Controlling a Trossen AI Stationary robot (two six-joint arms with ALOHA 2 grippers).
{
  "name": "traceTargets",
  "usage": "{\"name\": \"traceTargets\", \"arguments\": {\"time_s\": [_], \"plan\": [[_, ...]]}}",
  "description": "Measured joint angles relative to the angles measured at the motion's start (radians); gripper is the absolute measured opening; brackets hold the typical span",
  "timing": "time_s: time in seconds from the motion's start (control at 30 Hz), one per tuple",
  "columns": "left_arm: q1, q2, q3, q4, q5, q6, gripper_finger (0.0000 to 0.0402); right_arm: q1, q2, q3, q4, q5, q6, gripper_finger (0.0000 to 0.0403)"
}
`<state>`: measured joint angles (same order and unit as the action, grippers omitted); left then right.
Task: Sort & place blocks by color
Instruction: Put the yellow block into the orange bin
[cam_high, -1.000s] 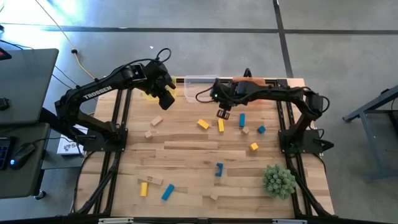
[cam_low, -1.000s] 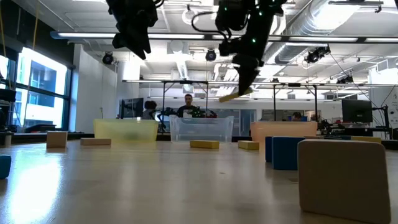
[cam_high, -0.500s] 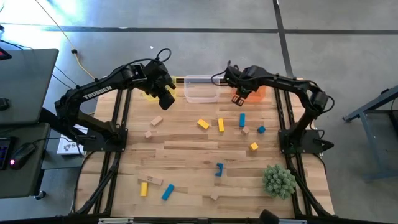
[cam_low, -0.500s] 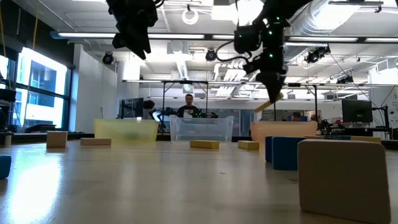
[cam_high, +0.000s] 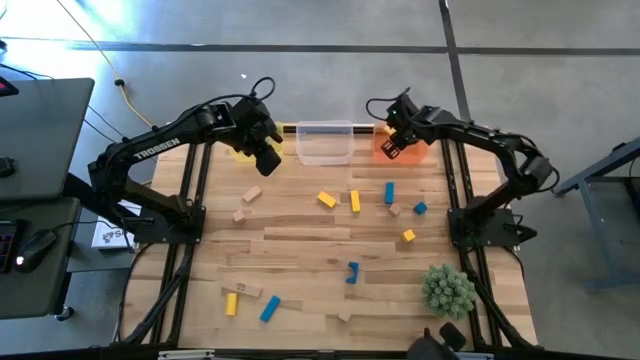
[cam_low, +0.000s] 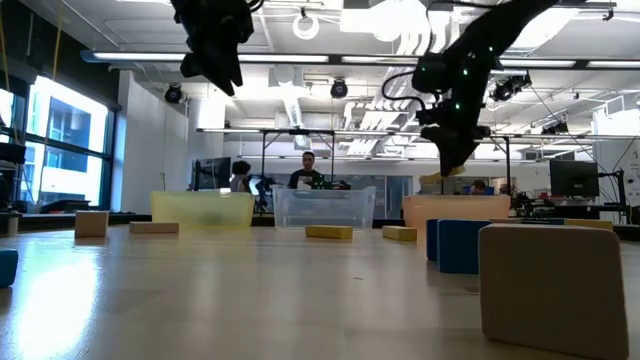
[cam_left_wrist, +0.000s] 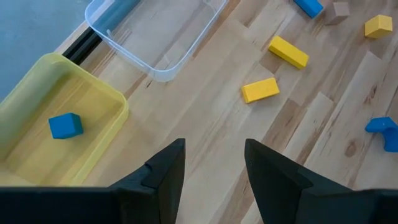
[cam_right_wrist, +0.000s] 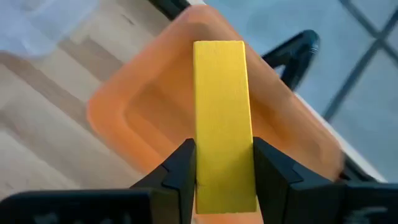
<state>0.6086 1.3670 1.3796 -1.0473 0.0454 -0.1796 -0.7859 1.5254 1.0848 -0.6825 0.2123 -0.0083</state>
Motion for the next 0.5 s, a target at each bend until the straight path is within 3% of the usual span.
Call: {"name": "traceTargets", "arguments": {"time_s": [0.17, 0.5], "plan": [[0.000, 0.000, 0.000, 0.000, -0.032, -0.001, 0.0157, -0.057, 0.031, -0.058, 0.063, -0.087, 0.006, 0.0103], [0.000, 0.000, 0.000, 0.000, -0.035, -0.001, 0.0157, -0.126, 0.040, -0.093, 0.085, -0.120, -0.035, 0.0104]]}}
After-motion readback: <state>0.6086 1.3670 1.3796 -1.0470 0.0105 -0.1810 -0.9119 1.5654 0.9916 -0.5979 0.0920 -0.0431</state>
